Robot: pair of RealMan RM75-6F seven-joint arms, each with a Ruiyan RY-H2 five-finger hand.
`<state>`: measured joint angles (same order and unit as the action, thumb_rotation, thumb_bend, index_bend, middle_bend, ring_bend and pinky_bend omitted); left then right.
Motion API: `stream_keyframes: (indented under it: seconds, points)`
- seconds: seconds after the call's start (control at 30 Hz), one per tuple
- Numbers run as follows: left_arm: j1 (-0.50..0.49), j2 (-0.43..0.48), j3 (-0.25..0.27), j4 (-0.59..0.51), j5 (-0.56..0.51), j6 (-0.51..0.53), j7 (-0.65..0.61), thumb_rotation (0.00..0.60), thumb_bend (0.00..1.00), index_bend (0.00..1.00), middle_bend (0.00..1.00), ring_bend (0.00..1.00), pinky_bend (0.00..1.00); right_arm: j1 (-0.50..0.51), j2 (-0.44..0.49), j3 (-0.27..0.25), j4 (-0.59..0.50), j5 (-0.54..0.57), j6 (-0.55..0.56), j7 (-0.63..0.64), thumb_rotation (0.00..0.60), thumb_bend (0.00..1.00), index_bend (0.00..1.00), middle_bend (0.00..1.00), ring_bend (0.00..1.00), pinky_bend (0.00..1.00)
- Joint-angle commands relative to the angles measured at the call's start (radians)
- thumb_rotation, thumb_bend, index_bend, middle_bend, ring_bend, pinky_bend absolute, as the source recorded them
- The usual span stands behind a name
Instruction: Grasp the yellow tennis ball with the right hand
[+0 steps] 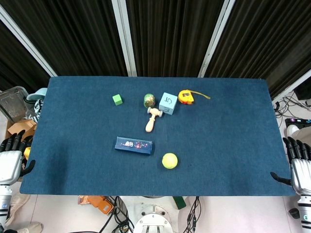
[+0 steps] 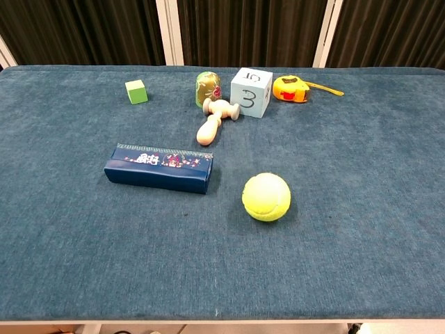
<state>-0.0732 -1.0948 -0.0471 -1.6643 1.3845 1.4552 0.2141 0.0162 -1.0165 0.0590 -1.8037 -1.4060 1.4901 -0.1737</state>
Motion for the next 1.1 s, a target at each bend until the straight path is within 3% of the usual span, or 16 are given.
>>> stream_keyframes:
  seconds: [0.03, 0.17, 0.33, 0.6, 1.1]
  points:
    - [0.001, -0.002, -0.002, -0.001, -0.004, 0.002, -0.001, 0.600, 0.28, 0.14, 0.00, 0.00, 0.11, 0.002, -0.007, 0.003, 0.009, -0.014, 0.006, 0.018, 0.600, 0.11, 0.09, 0.13, 0.12, 0.12]
    - [0.001, -0.006, -0.001, -0.005, -0.001, 0.004, 0.006, 0.600, 0.28, 0.14, 0.00, 0.00, 0.11, 0.032, -0.031, 0.000, 0.021, -0.034, -0.039, 0.025, 0.600, 0.11, 0.10, 0.13, 0.12, 0.12]
    - [0.001, -0.007, 0.000, -0.002, 0.009, 0.010, 0.010, 0.600, 0.28, 0.14, 0.00, 0.00, 0.11, 0.141, -0.094, -0.001, 0.034, -0.067, -0.197, -0.015, 0.600, 0.11, 0.12, 0.15, 0.15, 0.16]
    - [0.002, -0.002, -0.005, 0.003, -0.002, 0.007, -0.006, 0.600, 0.28, 0.14, 0.00, 0.00, 0.11, 0.341, -0.222, 0.053, 0.055, -0.036, -0.437, -0.073, 0.600, 0.11, 0.16, 0.21, 0.24, 0.27]
    - [-0.003, -0.006, -0.005, 0.009, -0.001, 0.001, 0.003, 0.600, 0.28, 0.14, 0.00, 0.00, 0.11, 0.541, -0.471, 0.095, 0.163, 0.034, -0.593, -0.093, 0.600, 0.11, 0.29, 0.32, 0.39, 0.41]
